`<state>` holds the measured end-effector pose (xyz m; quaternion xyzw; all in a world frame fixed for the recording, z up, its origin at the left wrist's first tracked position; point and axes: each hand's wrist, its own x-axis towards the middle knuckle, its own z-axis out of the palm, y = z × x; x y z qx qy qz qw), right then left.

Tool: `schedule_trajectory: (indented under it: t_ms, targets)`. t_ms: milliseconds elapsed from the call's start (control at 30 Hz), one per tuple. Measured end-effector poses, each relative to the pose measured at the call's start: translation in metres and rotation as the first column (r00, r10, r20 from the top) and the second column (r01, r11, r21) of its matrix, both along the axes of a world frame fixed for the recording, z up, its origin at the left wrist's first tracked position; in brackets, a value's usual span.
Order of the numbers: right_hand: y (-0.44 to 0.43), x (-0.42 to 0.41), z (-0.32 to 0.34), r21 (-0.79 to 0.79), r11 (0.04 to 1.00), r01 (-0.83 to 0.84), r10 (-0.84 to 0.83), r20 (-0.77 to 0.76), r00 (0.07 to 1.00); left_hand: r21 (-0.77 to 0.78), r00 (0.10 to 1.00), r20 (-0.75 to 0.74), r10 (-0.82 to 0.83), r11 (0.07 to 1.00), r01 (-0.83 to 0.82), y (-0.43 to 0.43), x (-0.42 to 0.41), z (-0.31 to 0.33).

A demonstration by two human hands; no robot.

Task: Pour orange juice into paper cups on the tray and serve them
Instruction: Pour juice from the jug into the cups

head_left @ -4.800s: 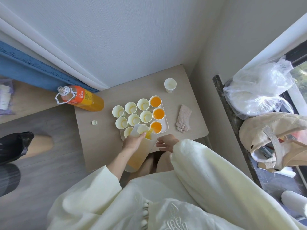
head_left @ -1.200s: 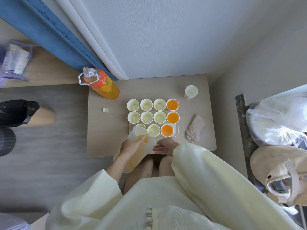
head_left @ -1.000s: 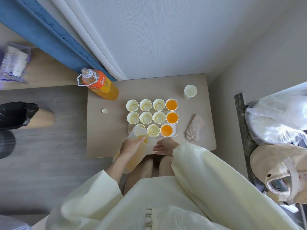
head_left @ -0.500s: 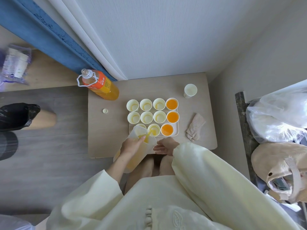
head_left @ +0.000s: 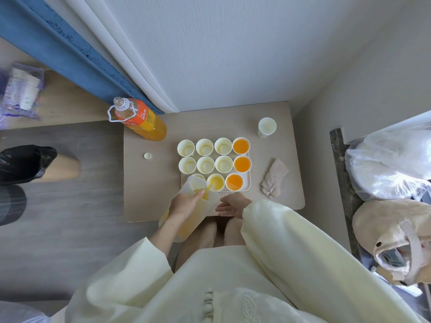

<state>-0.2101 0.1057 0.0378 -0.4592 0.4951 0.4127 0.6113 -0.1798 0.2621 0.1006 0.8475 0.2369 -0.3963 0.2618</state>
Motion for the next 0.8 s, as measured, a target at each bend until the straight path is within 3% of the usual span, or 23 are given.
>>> schedule_trajectory:
  t_ms: [800]
  targets:
    - [-0.0059, 0.0034, 0.0051, -0.009, 0.999, -0.036, 0.036, -0.012, 0.999, 0.009, 1.000, 0.009, -0.028, 1.000, 0.028, -0.0039, 0.0028, 0.0018]
